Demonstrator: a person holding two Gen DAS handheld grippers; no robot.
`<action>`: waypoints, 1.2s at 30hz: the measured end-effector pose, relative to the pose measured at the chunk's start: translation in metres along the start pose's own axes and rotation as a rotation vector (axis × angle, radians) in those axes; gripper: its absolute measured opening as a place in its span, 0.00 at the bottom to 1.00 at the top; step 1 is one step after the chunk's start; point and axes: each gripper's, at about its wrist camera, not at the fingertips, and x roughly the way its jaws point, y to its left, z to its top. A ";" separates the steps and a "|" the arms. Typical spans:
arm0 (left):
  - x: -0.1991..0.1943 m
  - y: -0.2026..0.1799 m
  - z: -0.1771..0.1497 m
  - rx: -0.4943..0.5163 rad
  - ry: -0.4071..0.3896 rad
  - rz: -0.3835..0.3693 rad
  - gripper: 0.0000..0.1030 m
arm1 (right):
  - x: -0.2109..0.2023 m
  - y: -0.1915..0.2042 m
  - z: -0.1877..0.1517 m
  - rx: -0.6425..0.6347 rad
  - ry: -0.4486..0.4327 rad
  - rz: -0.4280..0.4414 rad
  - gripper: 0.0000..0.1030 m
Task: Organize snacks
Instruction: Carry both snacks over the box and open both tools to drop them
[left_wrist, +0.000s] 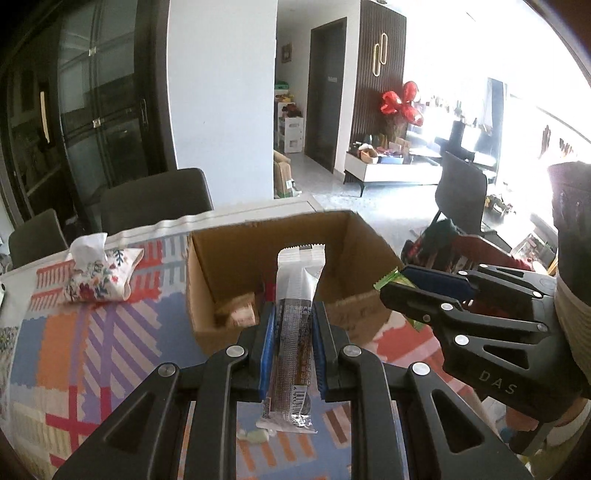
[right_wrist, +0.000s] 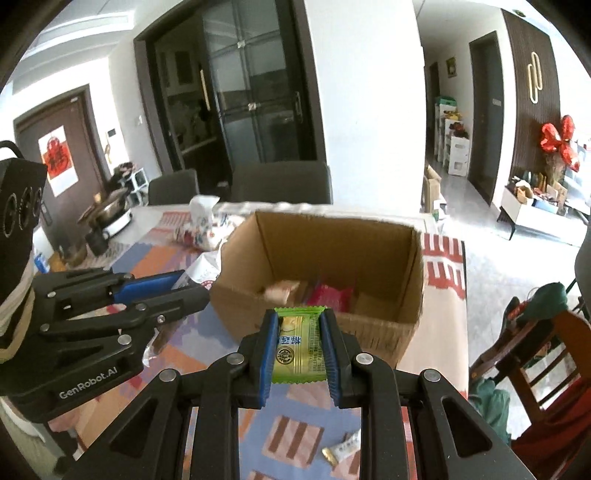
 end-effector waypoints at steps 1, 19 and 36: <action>0.001 0.001 0.004 -0.003 -0.003 0.001 0.19 | 0.000 0.000 0.005 0.003 -0.005 -0.003 0.24; 0.068 0.033 0.060 -0.036 0.084 0.075 0.19 | 0.055 -0.024 0.064 0.090 0.052 -0.034 0.24; 0.033 0.042 0.006 -0.087 0.067 0.135 0.51 | 0.045 -0.028 0.026 0.185 0.087 -0.181 0.57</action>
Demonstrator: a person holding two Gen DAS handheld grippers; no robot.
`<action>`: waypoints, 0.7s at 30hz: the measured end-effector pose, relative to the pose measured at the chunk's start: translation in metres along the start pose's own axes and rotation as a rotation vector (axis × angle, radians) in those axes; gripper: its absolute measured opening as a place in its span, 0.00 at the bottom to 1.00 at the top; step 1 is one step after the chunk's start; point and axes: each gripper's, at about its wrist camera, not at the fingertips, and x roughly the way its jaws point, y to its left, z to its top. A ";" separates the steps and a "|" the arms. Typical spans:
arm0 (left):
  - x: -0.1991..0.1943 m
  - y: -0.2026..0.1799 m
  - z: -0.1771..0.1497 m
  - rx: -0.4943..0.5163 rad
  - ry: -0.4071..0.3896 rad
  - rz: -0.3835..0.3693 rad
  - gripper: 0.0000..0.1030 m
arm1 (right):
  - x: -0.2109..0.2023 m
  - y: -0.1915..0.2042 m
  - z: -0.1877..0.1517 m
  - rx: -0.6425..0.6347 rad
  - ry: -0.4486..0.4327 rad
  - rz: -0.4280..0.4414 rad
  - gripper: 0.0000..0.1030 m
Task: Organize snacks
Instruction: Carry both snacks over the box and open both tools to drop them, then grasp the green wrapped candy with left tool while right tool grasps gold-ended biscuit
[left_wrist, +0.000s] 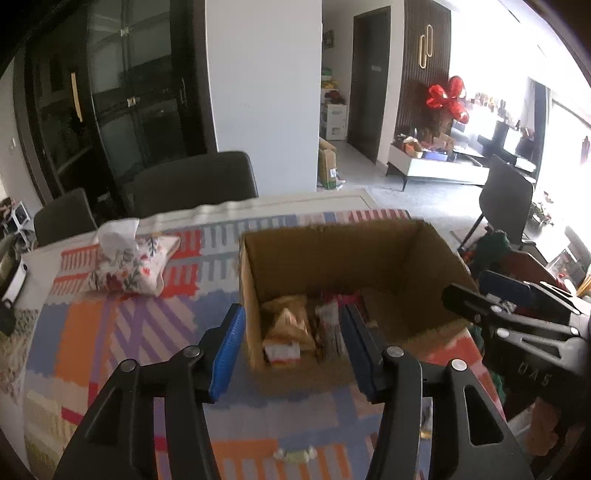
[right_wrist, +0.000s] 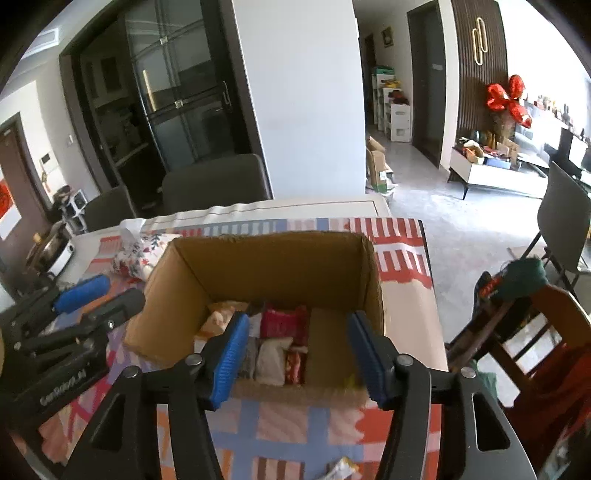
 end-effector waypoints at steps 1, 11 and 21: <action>-0.004 0.002 -0.005 -0.011 -0.003 -0.006 0.51 | -0.004 0.001 -0.005 0.009 0.002 0.001 0.58; -0.039 -0.002 -0.062 -0.003 -0.020 0.026 0.53 | -0.031 0.004 -0.060 0.062 -0.009 -0.024 0.59; -0.029 -0.011 -0.116 0.056 -0.007 0.097 0.58 | -0.023 -0.009 -0.116 0.108 0.042 -0.064 0.59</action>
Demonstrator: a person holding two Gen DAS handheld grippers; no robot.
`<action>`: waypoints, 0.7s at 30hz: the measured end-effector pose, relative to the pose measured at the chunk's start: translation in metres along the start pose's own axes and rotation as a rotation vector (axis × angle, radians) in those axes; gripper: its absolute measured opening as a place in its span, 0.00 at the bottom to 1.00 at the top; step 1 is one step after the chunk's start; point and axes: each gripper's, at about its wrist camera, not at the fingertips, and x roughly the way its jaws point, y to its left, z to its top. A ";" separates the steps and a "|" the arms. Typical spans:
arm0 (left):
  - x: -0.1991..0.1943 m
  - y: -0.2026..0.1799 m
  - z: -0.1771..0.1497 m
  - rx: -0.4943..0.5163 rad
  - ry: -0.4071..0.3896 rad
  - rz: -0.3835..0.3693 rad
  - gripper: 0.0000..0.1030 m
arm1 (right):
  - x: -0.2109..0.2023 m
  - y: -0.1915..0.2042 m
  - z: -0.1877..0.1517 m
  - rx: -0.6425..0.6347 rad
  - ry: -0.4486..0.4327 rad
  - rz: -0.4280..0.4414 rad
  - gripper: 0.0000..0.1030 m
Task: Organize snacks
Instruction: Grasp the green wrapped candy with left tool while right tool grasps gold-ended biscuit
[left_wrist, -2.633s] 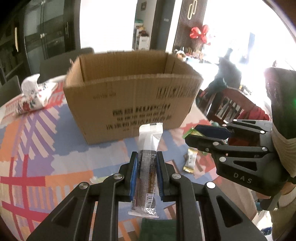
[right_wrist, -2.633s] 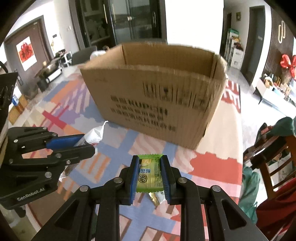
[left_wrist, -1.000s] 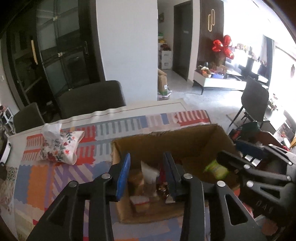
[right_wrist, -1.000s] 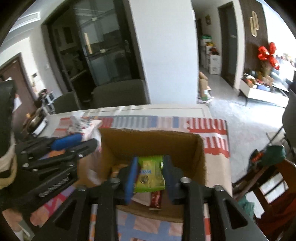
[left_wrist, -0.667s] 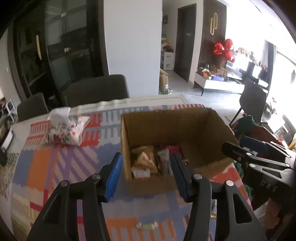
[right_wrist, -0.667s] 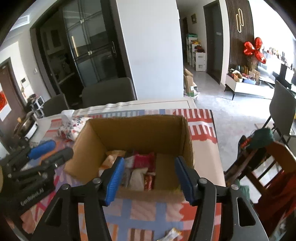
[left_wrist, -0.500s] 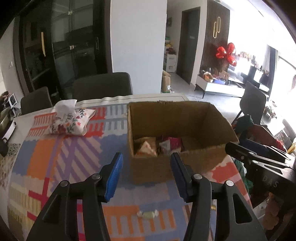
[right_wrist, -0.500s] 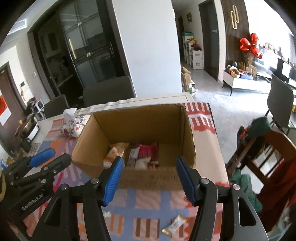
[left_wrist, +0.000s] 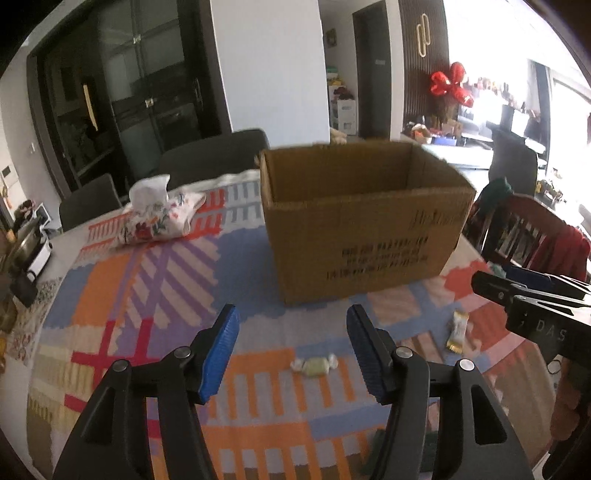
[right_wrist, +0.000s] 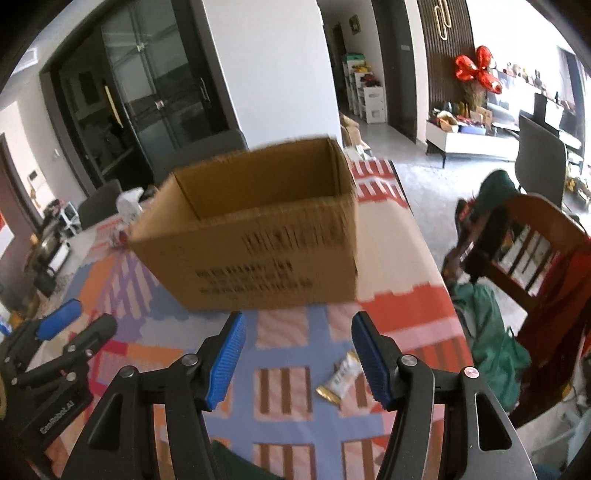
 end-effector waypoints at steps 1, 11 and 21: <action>0.002 0.000 -0.004 -0.002 0.002 -0.002 0.58 | 0.004 -0.002 -0.005 0.004 0.015 -0.005 0.59; 0.035 0.003 -0.044 -0.040 0.054 -0.035 0.60 | 0.028 -0.011 -0.043 0.006 0.069 -0.052 0.59; 0.071 0.007 -0.061 -0.063 0.132 -0.066 0.61 | 0.052 -0.014 -0.061 -0.005 0.100 -0.110 0.59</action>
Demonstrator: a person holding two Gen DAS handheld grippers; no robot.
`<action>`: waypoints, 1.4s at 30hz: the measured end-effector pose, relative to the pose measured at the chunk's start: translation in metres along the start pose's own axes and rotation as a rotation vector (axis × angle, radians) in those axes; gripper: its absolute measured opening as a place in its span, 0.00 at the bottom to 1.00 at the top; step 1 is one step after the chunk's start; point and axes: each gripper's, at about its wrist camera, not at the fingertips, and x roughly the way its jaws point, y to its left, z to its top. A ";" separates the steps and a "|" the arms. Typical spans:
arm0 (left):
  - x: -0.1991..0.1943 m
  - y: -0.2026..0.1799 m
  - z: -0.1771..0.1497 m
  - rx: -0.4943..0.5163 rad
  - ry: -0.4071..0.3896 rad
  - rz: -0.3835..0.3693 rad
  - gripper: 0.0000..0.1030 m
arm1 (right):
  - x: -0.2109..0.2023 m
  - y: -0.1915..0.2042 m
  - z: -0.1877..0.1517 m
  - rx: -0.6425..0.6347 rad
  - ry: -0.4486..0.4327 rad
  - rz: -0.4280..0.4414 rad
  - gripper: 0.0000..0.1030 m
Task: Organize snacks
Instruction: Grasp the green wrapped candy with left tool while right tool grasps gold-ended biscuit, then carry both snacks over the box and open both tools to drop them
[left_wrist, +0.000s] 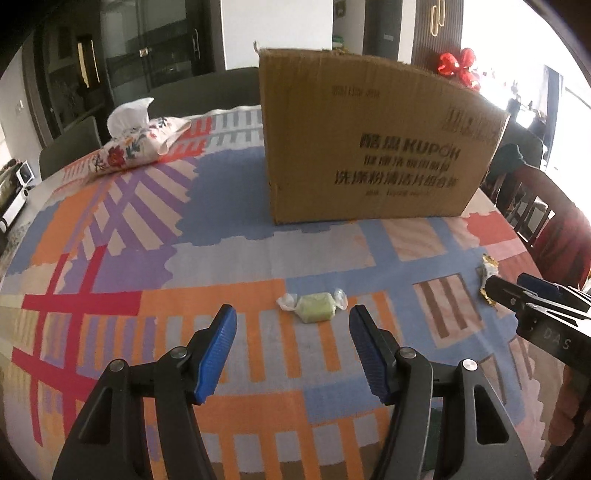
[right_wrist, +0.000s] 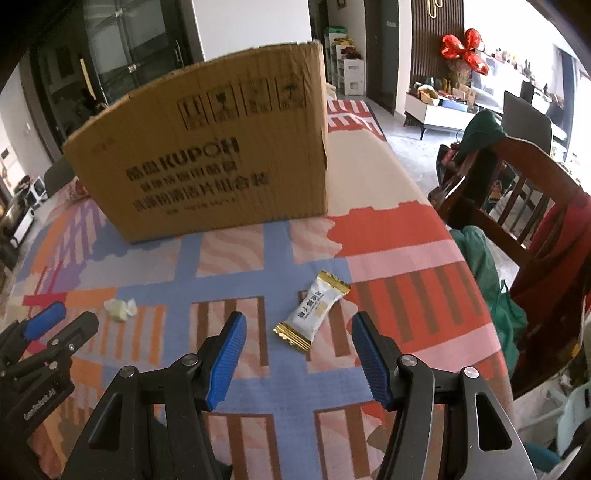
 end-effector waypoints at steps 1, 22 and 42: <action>0.004 0.000 0.000 -0.001 0.007 0.001 0.61 | 0.002 -0.001 0.000 0.001 0.001 -0.004 0.59; 0.035 -0.001 0.004 -0.042 0.034 -0.052 0.36 | 0.025 0.000 0.003 -0.002 0.005 -0.040 0.43; -0.010 -0.019 0.005 -0.035 -0.013 -0.117 0.30 | -0.005 -0.002 0.006 -0.017 -0.078 0.073 0.20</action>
